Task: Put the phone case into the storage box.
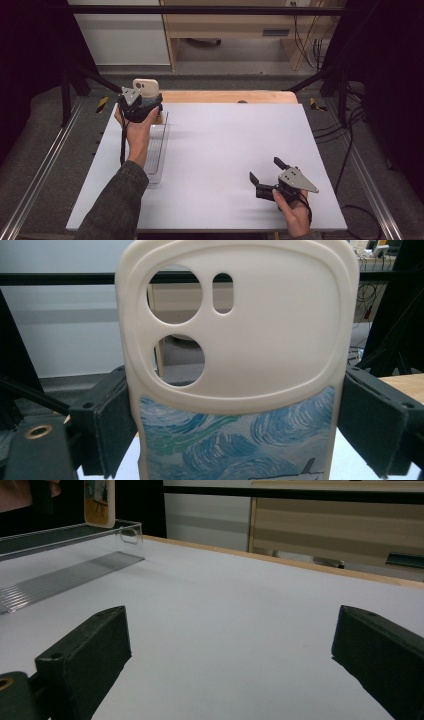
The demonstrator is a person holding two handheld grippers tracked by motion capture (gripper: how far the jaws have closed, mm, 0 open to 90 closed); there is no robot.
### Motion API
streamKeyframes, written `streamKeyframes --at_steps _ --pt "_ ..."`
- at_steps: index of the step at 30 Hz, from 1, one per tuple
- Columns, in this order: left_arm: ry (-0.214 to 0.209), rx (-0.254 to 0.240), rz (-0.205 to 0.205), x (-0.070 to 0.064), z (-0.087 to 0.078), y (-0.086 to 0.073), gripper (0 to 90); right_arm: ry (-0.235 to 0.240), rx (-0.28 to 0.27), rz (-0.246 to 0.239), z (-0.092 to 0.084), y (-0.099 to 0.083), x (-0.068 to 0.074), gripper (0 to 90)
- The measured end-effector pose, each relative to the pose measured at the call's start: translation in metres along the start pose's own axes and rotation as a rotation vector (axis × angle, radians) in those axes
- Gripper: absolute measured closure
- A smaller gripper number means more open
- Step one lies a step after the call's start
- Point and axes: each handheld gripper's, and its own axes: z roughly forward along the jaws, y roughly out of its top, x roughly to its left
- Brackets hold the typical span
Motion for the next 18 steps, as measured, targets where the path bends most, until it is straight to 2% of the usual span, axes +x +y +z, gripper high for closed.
streamKeyframes --at_steps 3,9,18 --pt "-0.002 0.002 0.000 0.0004 0.0005 -0.0008 11.1 -0.002 0.000 -0.010 0.0002 0.0000 -0.0005 2.4" --pt "-0.002 0.008 0.004 0.0004 0.0015 -0.0039 11.1 -0.012 -0.001 -0.061 0.0007 -0.0002 -0.0017 2.4" --pt "0.000 0.013 0.000 0.0015 0.0033 -0.0083 11.1 -0.011 0.002 -0.091 0.0011 -0.0009 -0.0016 2.4"
